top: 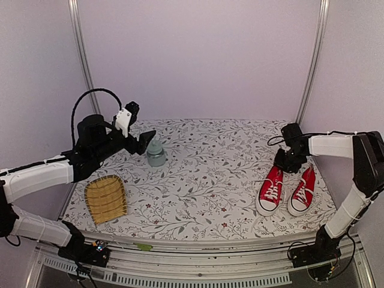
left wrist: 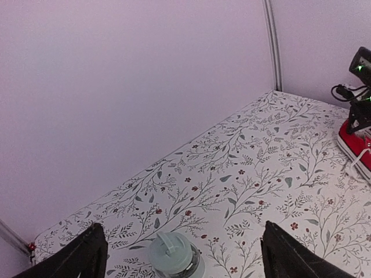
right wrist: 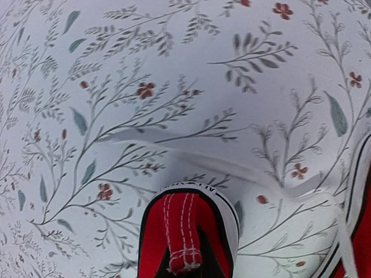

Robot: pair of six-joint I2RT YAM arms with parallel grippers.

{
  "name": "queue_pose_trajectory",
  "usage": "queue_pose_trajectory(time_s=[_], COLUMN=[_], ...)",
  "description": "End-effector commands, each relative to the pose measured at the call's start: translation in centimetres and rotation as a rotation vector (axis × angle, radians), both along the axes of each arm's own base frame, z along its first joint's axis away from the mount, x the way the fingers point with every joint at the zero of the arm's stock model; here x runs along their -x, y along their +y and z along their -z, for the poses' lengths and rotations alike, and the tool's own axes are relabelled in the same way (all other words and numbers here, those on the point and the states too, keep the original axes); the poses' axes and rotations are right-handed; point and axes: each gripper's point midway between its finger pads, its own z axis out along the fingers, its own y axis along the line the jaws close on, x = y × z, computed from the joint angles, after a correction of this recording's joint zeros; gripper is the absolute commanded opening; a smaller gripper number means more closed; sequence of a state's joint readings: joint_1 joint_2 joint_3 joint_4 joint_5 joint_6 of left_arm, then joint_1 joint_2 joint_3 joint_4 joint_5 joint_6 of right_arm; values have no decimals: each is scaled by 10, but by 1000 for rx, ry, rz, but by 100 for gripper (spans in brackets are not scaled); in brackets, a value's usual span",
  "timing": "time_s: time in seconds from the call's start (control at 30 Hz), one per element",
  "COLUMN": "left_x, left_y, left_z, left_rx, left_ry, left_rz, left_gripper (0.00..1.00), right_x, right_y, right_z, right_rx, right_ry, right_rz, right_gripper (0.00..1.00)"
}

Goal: Tie the shoes
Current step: Pick up the shoe from the corner of the board, then pick up the shoelace.

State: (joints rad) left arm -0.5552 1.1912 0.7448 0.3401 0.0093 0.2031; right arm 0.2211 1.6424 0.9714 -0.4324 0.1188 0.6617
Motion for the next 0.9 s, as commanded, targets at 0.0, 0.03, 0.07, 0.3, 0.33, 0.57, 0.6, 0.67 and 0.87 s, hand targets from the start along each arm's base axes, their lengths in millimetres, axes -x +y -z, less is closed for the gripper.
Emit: queue_pose_trajectory(time_s=[0.0, 0.03, 0.07, 0.3, 0.33, 0.57, 0.6, 0.67, 0.87], left_x=[27, 33, 40, 88, 90, 100, 99, 98, 86], left_y=[-36, -45, -54, -125, -137, -196, -198, -201, -220], left_z=[2, 6, 9, 45, 54, 81, 81, 80, 83], left_rx=[-5, -7, -8, -24, -47, 4, 15, 45, 100], left_ry=[-14, -3, 8, 106, 119, 167, 136, 69, -23], left_rz=[223, 279, 335, 686, 712, 847, 843, 830, 787], left_gripper=[88, 85, 83, 75, 77, 86, 86, 87, 87], right_x=[-21, -27, -30, -25, -23, -1, 1, 7, 21], right_y=[66, 77, 88, 172, 183, 227, 228, 231, 240], right_z=[-42, -57, -69, -169, -186, -279, -288, -308, -338], right_rx=[-137, -159, -175, -310, -330, -474, -482, -501, -555], right_ry=[-103, -143, -176, -437, -472, -684, -705, -755, -829], right_rz=[-95, -123, -156, -451, -493, -679, -686, -703, -738], right_gripper=[1, 1, 1, 1, 1, 0, 1, 1, 1])
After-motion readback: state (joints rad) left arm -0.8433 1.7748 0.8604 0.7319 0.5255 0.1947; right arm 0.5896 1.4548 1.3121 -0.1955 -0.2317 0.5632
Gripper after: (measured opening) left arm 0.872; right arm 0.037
